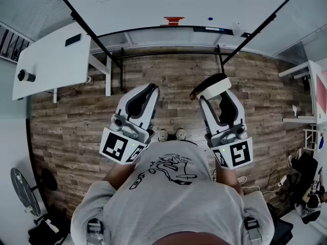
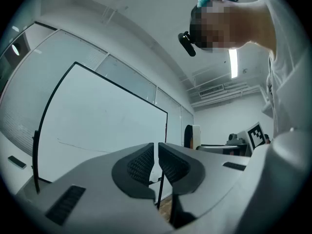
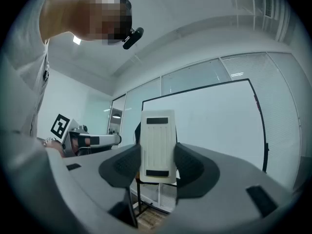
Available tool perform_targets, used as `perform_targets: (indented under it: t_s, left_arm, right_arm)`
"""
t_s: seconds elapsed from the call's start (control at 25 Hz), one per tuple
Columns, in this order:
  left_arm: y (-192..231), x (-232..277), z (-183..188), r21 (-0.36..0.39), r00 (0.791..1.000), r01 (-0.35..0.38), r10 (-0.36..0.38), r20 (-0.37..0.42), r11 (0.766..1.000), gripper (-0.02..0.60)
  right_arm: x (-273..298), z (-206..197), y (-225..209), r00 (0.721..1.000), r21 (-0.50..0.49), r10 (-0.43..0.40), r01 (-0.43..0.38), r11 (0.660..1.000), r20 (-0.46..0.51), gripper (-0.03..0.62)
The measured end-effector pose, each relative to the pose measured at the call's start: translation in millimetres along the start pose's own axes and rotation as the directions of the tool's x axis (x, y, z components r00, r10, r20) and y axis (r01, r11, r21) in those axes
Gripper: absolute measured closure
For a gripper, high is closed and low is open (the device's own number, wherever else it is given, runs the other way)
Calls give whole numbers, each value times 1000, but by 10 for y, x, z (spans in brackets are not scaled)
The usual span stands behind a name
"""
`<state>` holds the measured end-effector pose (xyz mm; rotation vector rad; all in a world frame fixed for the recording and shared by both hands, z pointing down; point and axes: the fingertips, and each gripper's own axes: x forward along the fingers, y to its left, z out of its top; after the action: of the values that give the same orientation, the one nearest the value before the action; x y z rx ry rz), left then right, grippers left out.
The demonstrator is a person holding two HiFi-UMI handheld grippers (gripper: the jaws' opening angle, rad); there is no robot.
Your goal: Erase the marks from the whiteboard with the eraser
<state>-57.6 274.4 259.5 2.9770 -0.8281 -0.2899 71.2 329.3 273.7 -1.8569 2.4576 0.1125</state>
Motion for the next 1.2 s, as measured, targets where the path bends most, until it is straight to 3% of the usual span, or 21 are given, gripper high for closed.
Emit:
perform_targets:
  t_s: [0.56, 0.88, 1.2]
  left_arm:
    - [278, -264, 50, 2, 1000, 28, -28, -2, 1000, 540]
    - [378, -120, 7, -6, 999, 32, -32, 10, 999, 540]
    - [475, 385, -37, 6, 999, 34, -34, 24, 999, 540]
  right_arm:
    - [240, 27, 363, 1000, -20, -15, 15, 1000, 8, 368]
    - [362, -58, 193, 999, -21, -46, 46, 999, 7, 369]
    - [607, -114, -279, 999, -19, -47, 47, 999, 16, 368]
